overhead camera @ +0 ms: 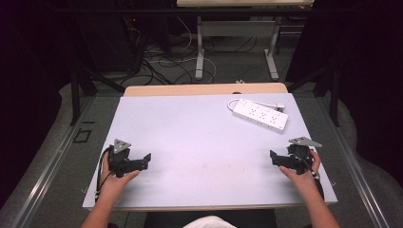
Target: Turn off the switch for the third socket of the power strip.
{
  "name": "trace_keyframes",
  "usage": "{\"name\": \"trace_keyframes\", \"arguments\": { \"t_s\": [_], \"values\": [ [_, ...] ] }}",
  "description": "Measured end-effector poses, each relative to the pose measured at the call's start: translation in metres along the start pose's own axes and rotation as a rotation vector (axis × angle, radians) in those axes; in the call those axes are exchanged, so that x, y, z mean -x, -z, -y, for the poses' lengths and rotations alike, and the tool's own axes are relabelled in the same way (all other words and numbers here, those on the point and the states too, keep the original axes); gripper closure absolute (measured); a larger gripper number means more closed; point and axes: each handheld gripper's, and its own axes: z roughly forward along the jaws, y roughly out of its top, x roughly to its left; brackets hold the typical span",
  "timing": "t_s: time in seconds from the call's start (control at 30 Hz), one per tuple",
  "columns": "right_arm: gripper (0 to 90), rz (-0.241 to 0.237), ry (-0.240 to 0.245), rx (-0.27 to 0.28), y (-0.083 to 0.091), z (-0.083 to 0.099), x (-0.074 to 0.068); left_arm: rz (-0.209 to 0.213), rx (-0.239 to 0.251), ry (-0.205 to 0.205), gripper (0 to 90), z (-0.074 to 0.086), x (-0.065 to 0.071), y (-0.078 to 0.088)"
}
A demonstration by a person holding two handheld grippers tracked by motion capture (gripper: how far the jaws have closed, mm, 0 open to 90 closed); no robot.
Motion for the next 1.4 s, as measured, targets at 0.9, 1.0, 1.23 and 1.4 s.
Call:
{"name": "trace_keyframes", "arguments": {
  "t_s": [0.9,1.0,1.23,1.4],
  "values": [
    [4.5,-0.006,0.065,-0.029,0.000,0.003,-0.002,0.020,0.002,-0.022,0.3,0.004,0.011,-0.002],
    [6.5,-0.006,0.059,-0.038,0.000,0.003,-0.003,0.019,0.002,-0.022,0.3,0.004,0.011,-0.002],
    [8.3,0.010,0.076,-0.034,0.001,-0.003,-0.003,0.015,0.000,-0.030,0.4,0.004,0.010,-0.002],
    [9.0,-0.007,0.061,-0.049,0.001,-0.007,-0.003,0.009,0.007,-0.023,0.9,0.004,0.010,-0.001]
  ]
}}
